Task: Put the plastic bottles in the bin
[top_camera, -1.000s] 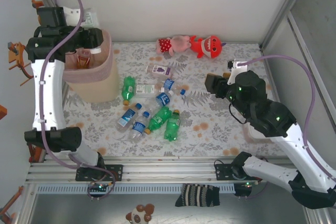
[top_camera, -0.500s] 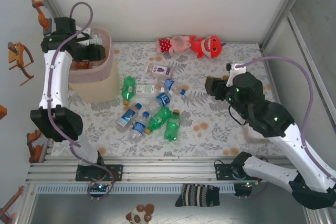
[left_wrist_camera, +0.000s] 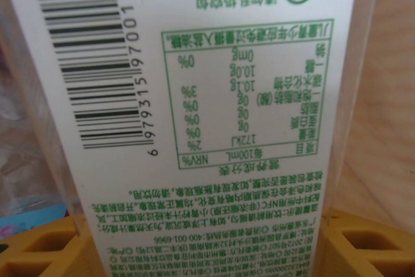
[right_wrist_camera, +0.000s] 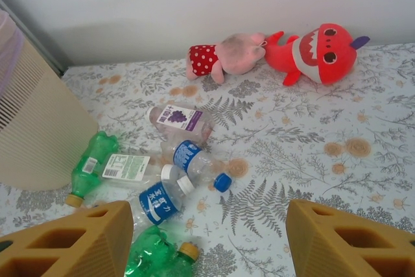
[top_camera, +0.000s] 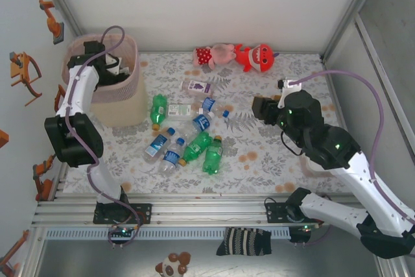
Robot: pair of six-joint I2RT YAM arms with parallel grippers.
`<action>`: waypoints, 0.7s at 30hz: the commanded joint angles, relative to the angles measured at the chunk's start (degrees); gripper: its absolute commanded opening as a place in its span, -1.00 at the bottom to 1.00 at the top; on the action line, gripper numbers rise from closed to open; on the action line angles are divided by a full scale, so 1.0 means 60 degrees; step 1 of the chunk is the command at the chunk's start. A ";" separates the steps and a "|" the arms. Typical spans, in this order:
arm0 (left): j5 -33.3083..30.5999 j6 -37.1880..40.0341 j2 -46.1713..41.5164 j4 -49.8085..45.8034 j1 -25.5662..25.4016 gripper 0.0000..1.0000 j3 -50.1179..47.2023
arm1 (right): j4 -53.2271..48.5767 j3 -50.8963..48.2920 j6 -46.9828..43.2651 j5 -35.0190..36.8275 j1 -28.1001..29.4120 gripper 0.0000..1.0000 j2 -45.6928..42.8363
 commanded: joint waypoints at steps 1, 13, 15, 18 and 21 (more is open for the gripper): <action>0.0246 0.0087 -0.0058 0.0273 0.0088 0.29 -0.0085 | 0.0079 -0.0100 0.0246 0.0161 0.0004 0.25 0.0018; 0.0737 -0.0205 -0.1057 0.1203 0.0381 0.56 -0.0642 | 0.0154 0.0282 -0.0047 0.0139 0.0002 0.26 0.0963; 0.0863 -0.0243 -0.1208 0.1270 0.0385 0.60 -0.0650 | 0.0185 0.0395 -0.0127 0.0059 0.0004 0.26 0.1282; 0.0977 -0.0288 -0.1430 0.1278 0.0395 0.62 -0.0573 | 0.0286 0.0566 -0.0328 -0.0047 -0.0004 0.26 0.1816; 0.1004 -0.0336 -0.1741 0.1273 0.0396 0.63 -0.0454 | 0.0347 0.0786 -0.0572 -0.0224 -0.0007 0.26 0.2441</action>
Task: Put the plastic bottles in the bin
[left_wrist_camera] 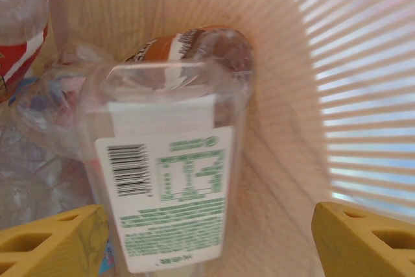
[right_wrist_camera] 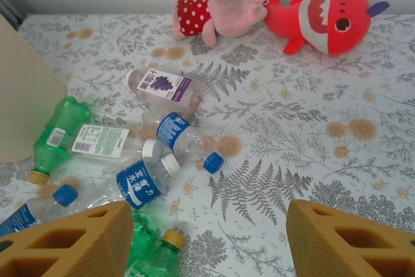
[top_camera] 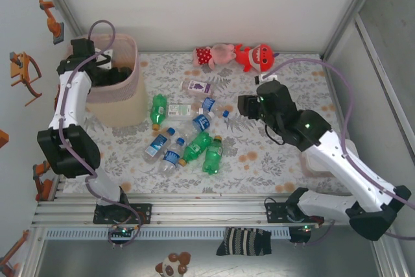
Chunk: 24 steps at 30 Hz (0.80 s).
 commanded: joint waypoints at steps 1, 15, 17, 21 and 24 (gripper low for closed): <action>0.0279 -0.0161 -0.0631 0.0034 0.0028 0.64 0.0152 | 0.0294 0.0503 -0.0414 -0.0182 -0.0022 0.26 0.0585; 0.0808 -0.0820 -0.2350 0.0240 0.0029 0.67 0.0180 | 0.0293 0.2413 -0.3171 -0.2679 -0.0880 0.21 0.4156; 0.0960 -0.0933 -0.2553 0.0255 0.0036 0.67 0.0156 | 0.0266 0.2833 -0.3478 -0.2865 -0.0950 0.19 0.4734; 0.1243 -0.1127 -0.3007 0.0225 0.0029 0.68 0.0113 | 0.0337 0.3830 -0.4257 -0.3295 -0.1017 0.18 0.6097; 0.1430 -0.1299 -0.3344 0.0224 0.0030 0.68 0.0051 | 0.0398 0.4610 -0.5009 -0.3668 -0.1061 0.17 0.7106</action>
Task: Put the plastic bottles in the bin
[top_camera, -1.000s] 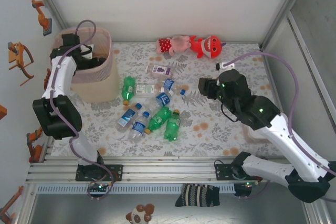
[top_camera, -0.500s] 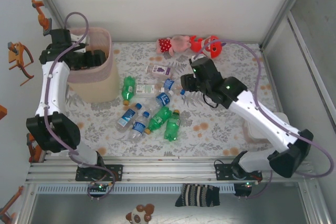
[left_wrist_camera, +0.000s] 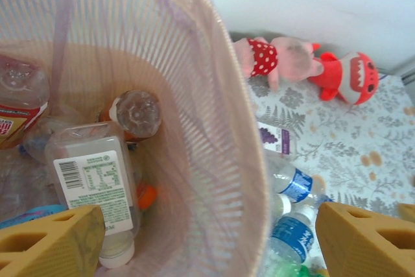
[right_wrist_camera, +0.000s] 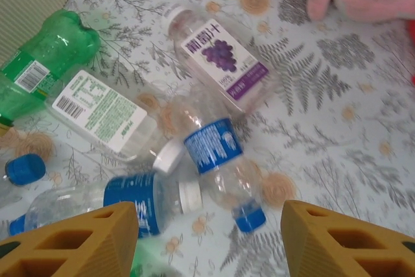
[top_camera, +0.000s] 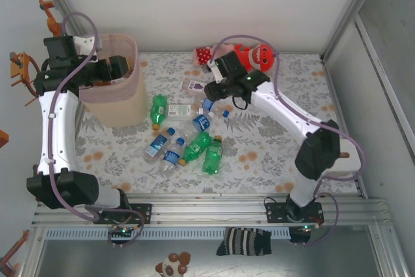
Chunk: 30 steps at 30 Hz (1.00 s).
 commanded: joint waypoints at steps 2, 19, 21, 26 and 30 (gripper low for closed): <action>0.0605 -0.0450 -0.0661 0.0096 0.0014 0.69 -0.0118 | 0.0298 0.1049 -0.1678 -0.0729 -0.0122 0.17 0.1187; 0.1066 -0.1241 -0.2277 0.0915 -0.0009 0.71 -0.0992 | 0.1617 0.4805 -0.4093 -0.2217 -0.0794 0.38 0.5959; 0.0994 -0.1259 -0.2318 0.0893 -0.0014 0.71 -0.0946 | 0.1537 0.5473 -0.4241 -0.2345 -0.0833 0.44 0.6478; 0.0890 -0.1270 -0.2373 0.0836 -0.0014 0.71 -0.0874 | 0.1327 0.6781 -0.4600 -0.2564 -0.0862 0.59 0.7514; 0.0837 -0.1241 -0.2390 0.0734 -0.0004 0.71 -0.0836 | 0.1227 0.7319 -0.4737 -0.2633 -0.0877 0.67 0.8039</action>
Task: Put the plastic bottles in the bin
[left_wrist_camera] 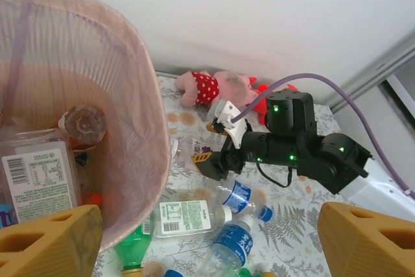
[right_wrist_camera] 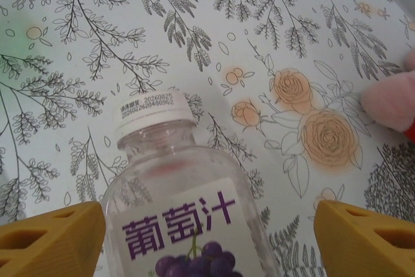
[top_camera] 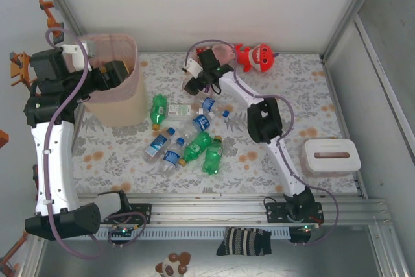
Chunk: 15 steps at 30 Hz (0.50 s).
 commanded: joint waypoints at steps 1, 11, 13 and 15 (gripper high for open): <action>-0.0061 -0.0108 -0.0171 0.0010 0.0003 0.71 0.0275 | -0.0213 0.0675 -0.0348 -0.0277 -0.0039 0.67 0.0418; -0.0035 -0.0181 -0.0113 0.0072 0.0004 0.71 0.0190 | -0.0655 0.1005 0.0597 -0.0317 -0.0596 0.58 0.0576; -0.0005 -0.0218 -0.0130 0.0113 0.0003 0.71 0.0161 | -0.0774 0.0897 0.0795 -0.0398 -0.0743 0.58 0.0483; 0.0010 -0.0246 -0.0167 0.0138 -0.0003 0.71 0.0115 | -0.0909 0.0711 0.0909 -0.0297 -0.0857 0.57 0.0367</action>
